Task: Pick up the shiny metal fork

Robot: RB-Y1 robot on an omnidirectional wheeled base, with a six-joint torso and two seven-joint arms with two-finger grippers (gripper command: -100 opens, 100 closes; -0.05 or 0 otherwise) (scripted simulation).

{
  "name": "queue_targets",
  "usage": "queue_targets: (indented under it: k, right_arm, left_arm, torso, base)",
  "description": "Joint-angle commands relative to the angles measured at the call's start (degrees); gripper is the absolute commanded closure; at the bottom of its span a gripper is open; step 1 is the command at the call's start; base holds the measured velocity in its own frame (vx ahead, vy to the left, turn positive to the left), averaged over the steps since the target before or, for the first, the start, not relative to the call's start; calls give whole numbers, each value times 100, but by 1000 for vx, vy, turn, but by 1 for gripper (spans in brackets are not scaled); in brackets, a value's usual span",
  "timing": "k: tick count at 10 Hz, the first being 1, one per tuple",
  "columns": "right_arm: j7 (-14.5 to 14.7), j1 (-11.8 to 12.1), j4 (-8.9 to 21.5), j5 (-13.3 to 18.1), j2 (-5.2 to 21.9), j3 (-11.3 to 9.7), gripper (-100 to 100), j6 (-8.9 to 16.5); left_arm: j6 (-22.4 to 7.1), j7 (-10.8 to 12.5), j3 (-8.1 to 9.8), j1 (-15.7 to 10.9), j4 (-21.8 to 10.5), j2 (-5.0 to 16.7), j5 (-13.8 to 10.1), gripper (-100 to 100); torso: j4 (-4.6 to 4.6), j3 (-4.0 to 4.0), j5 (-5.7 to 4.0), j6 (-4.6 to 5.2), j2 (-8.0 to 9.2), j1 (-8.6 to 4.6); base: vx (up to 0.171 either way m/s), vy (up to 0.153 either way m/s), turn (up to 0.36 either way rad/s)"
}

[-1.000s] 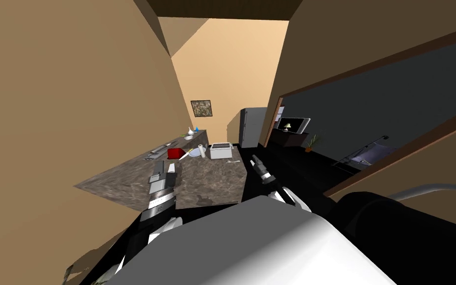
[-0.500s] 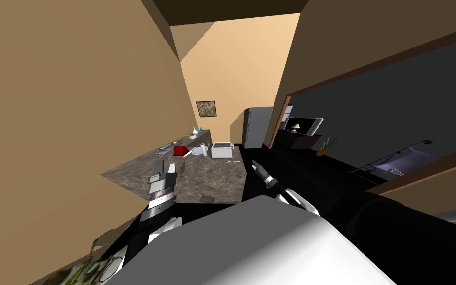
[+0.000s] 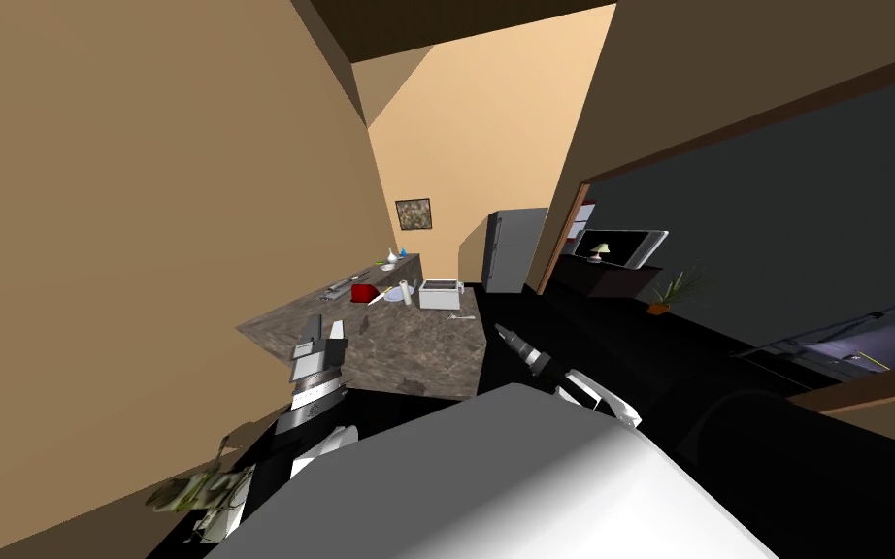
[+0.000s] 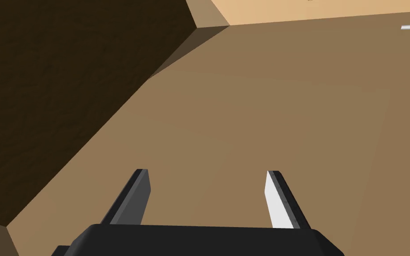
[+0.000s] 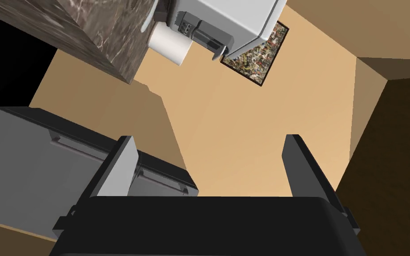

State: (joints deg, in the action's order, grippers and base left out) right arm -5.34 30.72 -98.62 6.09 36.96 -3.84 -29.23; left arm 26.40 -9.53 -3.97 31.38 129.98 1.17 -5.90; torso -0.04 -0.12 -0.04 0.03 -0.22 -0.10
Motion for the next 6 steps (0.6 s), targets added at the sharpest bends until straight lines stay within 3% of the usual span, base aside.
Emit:
queue_targets:
  k: [1, 2, 3, 5, 6]
  right_arm:
    - [70, 10, 286, 207, 286, -67, -100, -86]
    - [70, 10, 311, 207, 440, -67, -100, -86]
    - [147, 23, 559, 402, 617, -137, -100, -156]
    - [147, 23, 559, 402, 781, -137, -100, -156]
    - [227, 37, 806, 603, 1011, -210, -100, -228]
  left_arm:
    - [0, 0, 0, 0, 0, 0, 0, 0]
    - [0, 0, -1, -1, 0, 0, 0, 0]
    - [0, 0, 0, 0, 0, 0, 0, 0]
    - [0, 0, 0, 0, 0, 0, 0, 0]
    - [0, 0, 0, 0, 0, 0, 0, 0]
  torso:
    - [0, 0, 0, 0, 0, 0]
    - [-1, -2, 0, -4, -3, 2]
    - [-1, -2, 1, 0, -3, 3]
    - [-1, -3, 3, 1, -5, 8]
    - [-1, -2, 2, 1, -2, 9]
  base:
    - [7, -3, 216]
    - [7, -5, 106]
    - [11, 6, 212]
    - [9, 4, 34]
    - [12, 19, 196]
